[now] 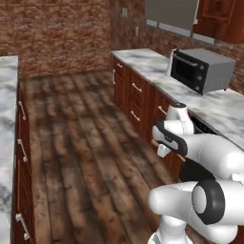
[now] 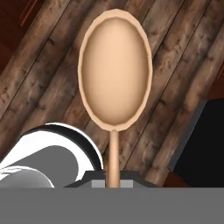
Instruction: Take the fork and place it on the left side of the plate. Then take the spoon and place it on the right side of the plate. Make sure they're directly next to the plate.
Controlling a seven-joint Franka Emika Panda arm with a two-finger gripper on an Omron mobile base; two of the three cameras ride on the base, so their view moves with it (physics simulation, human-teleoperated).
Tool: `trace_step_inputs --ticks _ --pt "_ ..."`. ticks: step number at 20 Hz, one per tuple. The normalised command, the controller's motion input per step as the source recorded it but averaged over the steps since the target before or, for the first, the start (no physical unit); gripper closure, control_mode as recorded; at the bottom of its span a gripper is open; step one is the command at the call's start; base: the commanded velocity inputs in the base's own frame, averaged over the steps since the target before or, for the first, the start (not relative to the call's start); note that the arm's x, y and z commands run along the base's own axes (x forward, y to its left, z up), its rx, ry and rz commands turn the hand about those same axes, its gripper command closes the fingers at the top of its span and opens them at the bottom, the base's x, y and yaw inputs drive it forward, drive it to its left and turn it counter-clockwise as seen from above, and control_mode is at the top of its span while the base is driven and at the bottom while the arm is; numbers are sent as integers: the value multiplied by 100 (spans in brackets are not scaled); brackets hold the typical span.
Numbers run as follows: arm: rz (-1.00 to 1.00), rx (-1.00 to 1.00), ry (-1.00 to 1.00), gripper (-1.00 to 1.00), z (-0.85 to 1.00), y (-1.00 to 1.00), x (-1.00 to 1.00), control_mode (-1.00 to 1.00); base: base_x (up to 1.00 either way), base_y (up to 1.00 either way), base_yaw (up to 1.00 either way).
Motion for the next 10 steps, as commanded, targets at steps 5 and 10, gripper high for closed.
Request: trace_step_inputs --ticks 5,10 --pt "0 0 0 100 0 0 0 100 100 1 8" --pt "0 0 0 100 0 0 0 100 100 0 5"
